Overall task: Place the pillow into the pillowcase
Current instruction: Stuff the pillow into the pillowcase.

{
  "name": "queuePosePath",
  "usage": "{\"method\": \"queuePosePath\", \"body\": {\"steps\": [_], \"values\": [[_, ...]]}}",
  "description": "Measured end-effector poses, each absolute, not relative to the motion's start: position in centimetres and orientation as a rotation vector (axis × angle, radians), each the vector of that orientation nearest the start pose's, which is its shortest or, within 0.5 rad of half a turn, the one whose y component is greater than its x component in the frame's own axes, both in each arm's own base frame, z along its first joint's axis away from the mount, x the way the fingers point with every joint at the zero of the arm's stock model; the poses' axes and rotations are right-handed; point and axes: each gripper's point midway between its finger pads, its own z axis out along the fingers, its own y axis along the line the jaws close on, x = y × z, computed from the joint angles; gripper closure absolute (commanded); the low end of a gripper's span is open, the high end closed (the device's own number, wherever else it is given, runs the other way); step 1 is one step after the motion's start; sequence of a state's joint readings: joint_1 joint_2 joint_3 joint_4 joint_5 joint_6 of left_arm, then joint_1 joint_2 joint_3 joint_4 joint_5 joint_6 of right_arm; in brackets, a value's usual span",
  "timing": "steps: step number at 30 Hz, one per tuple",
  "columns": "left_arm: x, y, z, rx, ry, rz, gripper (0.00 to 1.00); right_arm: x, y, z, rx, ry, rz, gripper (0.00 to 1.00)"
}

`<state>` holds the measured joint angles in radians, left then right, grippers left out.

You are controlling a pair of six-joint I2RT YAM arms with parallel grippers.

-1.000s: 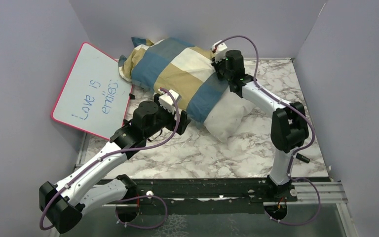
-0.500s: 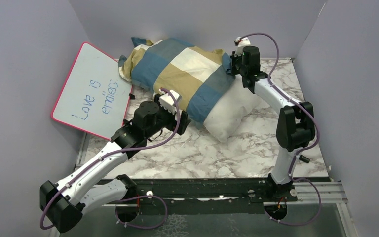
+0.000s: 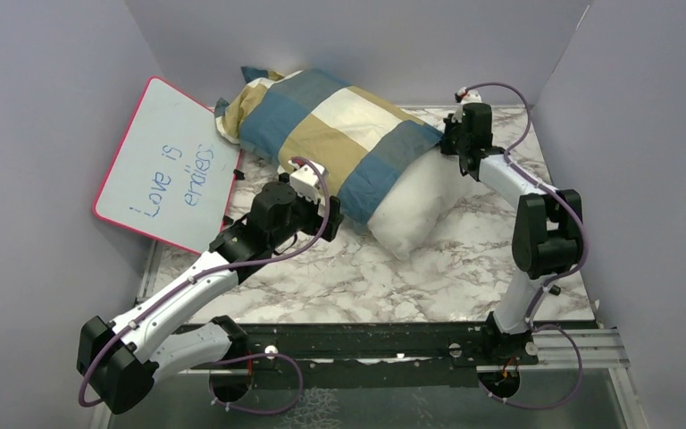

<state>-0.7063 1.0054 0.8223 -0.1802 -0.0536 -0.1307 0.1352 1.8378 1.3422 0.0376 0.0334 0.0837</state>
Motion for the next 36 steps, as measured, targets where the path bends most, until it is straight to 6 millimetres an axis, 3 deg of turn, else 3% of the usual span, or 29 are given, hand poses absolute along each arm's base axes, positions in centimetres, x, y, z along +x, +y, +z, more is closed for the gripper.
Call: {"method": "queuePosePath", "body": {"steps": [4,11,12,18,22,25,28,36], "values": [[26.7,-22.3,21.6,0.495,1.924,-0.510,0.02,52.7,6.8,14.2,-0.014,2.065,0.112,1.00],[26.5,-22.0,21.4,0.500,1.936,-0.502,0.02,52.1,5.7,16.1,0.038,2.045,0.077,1.00],[26.4,-21.9,21.4,0.502,1.937,-0.498,0.02,52.1,5.3,16.1,0.048,2.047,0.065,0.97],[25.7,-21.1,22.6,0.519,1.893,-0.490,0.02,50.6,4.2,15.3,0.084,2.117,0.036,0.59],[25.3,-20.4,22.9,0.533,1.872,-0.466,0.02,48.8,4.4,17.2,0.074,2.124,0.068,0.45],[24.8,-19.6,22.6,0.539,1.872,-0.443,0.02,47.5,5.7,19.7,0.019,2.086,0.120,0.42],[24.3,-18.8,22.2,0.539,1.869,-0.428,0.02,46.0,8.4,21.6,-0.113,2.044,0.179,0.41],[23.8,-17.4,23.2,0.516,1.814,-0.394,0.02,40.3,14.6,22.5,-0.636,1.907,0.348,0.37]]}}
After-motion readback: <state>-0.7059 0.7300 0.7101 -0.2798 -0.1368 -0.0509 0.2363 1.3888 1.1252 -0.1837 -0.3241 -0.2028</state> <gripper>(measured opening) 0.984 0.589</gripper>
